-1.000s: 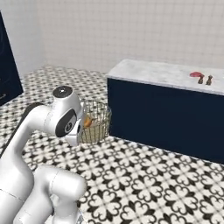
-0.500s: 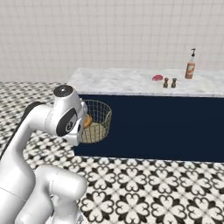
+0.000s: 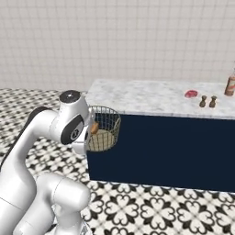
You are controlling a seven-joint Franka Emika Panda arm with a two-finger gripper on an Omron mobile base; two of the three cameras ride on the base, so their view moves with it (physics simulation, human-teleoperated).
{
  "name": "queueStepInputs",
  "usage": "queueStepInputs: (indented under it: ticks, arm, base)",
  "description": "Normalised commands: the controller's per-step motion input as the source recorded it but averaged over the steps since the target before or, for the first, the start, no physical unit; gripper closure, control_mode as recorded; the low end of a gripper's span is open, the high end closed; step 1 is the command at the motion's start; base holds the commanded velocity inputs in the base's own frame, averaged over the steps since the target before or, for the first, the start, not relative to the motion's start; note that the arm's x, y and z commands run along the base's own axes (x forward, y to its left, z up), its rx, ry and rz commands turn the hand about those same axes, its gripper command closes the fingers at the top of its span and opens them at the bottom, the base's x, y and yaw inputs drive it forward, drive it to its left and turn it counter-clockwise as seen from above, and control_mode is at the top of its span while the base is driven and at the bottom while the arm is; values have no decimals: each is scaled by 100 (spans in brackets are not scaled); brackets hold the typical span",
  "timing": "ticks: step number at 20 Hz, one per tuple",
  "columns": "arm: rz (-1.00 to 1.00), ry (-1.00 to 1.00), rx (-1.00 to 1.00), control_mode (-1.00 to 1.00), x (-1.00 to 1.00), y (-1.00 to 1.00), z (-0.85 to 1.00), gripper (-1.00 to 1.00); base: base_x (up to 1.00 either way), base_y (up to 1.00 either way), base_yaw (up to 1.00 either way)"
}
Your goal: Open the cabinet, pick up the bread from the cabinet and place it in the basket. Then move the basket to the dining counter.
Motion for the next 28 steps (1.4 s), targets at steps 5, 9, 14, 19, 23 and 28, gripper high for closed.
queueStepInputs:
  ticks: [5, 9, 14, 19, 23, 28]
  arm:
    - [0, 0, 0, 100, 0, 0, 0, 100]
    - [0, 0, 0, 100, 0, 0, 0, 100]
    - [0, 0, 0, 100, 0, 0, 0, 100]
    - [0, 0, 0, 100, 0, 0, 0, 100]
    - [0, 0, 0, 100, 0, 0, 0, 100]
    - [0, 0, 0, 100, 0, 0, 0, 100]
  base:
    - [65, -29, 20]
    - [83, -27, 12]
    - [74, -14, 9]
    - [61, -3, 2]
    - [64, -1, 3]
    - [60, -1, 3]
